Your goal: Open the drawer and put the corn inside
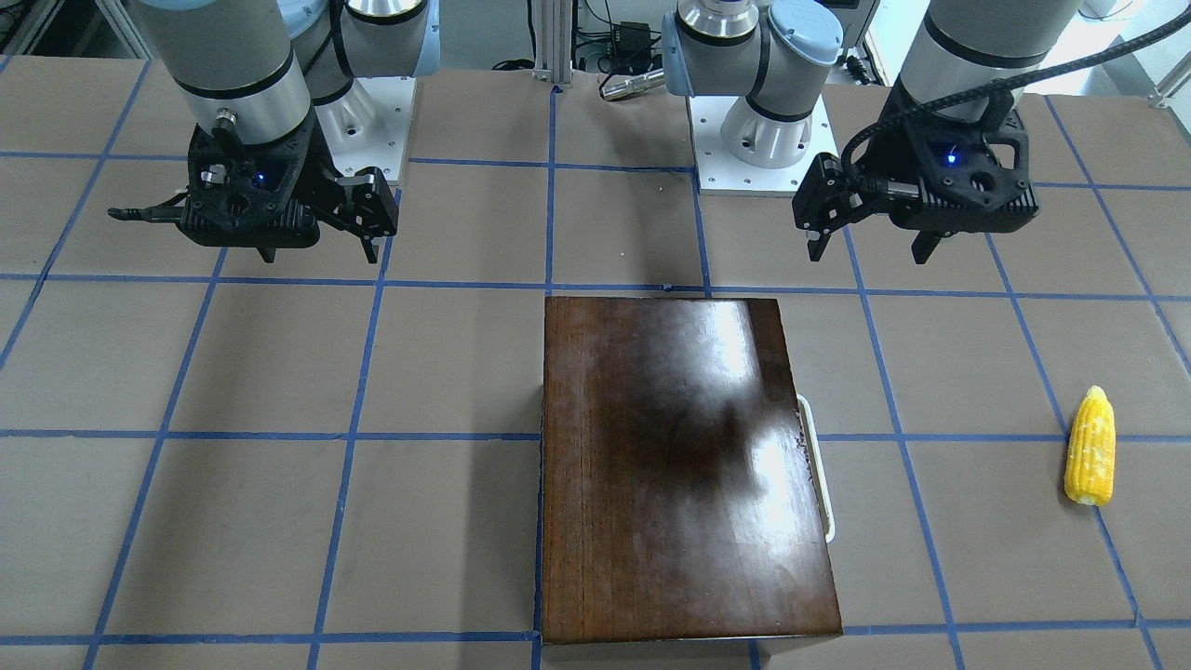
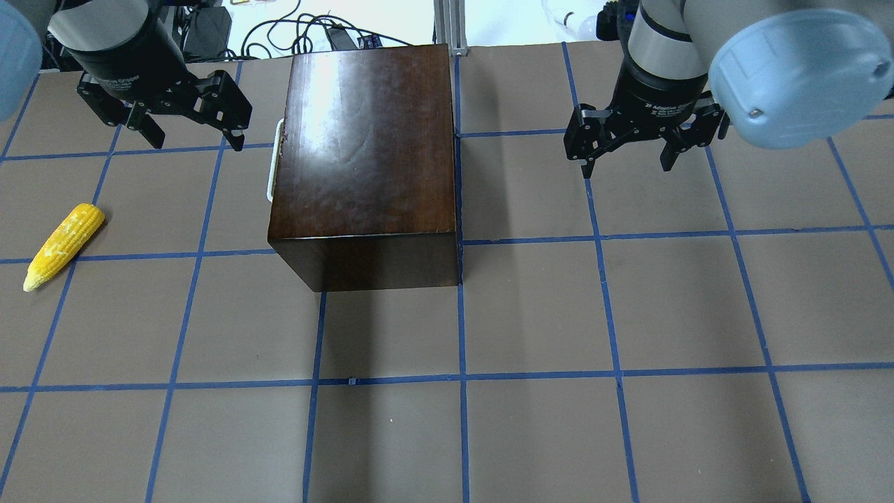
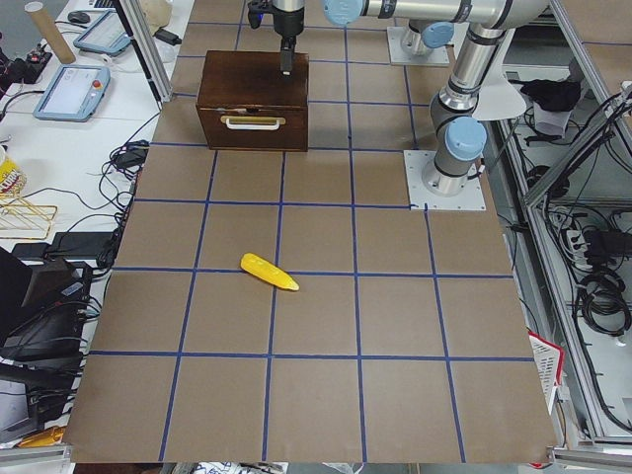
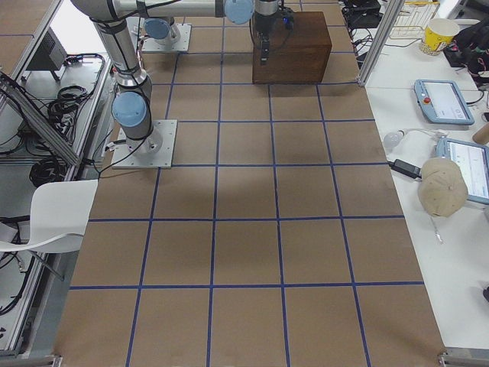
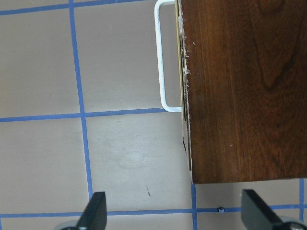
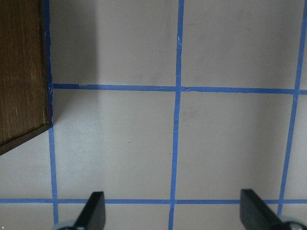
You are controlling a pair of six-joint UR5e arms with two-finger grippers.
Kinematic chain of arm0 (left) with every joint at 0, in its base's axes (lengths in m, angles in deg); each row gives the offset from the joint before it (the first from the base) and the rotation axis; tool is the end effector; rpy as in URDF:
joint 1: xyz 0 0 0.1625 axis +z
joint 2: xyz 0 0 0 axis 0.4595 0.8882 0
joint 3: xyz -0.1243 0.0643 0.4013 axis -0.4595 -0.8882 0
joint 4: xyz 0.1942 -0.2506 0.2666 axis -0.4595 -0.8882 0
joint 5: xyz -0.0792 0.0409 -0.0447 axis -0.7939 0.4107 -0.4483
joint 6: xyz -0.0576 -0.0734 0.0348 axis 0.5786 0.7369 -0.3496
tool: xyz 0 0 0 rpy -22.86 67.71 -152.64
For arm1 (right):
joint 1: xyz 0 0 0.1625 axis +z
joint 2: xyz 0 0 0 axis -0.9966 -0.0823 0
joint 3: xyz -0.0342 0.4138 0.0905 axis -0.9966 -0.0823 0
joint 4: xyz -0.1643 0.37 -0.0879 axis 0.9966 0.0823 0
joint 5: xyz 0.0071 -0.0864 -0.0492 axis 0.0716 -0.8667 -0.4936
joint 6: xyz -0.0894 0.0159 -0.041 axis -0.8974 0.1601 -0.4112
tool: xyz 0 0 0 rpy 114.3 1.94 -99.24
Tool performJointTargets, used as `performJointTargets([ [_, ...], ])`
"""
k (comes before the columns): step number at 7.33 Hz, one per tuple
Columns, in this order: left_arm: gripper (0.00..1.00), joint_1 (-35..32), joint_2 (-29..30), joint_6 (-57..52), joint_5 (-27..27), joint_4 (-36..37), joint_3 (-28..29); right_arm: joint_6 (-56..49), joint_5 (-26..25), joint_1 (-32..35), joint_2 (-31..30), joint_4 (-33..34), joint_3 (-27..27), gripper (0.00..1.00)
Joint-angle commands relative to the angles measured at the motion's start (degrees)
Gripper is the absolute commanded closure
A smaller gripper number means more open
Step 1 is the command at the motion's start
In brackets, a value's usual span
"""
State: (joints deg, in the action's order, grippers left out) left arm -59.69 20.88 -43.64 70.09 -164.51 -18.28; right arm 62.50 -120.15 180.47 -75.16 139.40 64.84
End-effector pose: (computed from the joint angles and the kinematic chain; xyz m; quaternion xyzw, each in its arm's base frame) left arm -0.1016 -0.5143 0.5183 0.0259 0.9990 -0.0237 0.0290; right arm 0.1755 -0.4954 0.4683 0.0178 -0.9997 -0.0049 0.0173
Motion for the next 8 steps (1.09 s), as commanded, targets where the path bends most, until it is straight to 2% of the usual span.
performJointTargets([
  [1,0.00,3.5,0.5,-1.3,-2.3,-1.8,3.2,0.0,0.0,0.0,0.0,0.0,0.0,0.00],
  [2,0.00,6.5,2.0,-2.0,-4.8,-2.5,3.2,0.0,0.0,0.0,0.0,0.0,0.0,0.00],
  [3,0.00,7.7,4.6,-6.5,-5.0,-1.7,3.4,0.0,0.0,0.0,0.0,0.0,0.0,0.00],
  [4,0.00,7.9,7.4,-8.4,-6.7,0.9,3.3,0.0,0.0,0.0,0.0,0.0,0.0,0.00],
  [5,0.00,8.4,10.8,-11.0,-10.5,2.3,2.9,0.0,0.0,0.0,0.0,0.0,0.0,0.00],
  [8,0.00,11.3,17.1,-16.1,-11.1,5.4,2.3,0.0,0.0,0.0,0.0,0.0,0.0,0.00],
])
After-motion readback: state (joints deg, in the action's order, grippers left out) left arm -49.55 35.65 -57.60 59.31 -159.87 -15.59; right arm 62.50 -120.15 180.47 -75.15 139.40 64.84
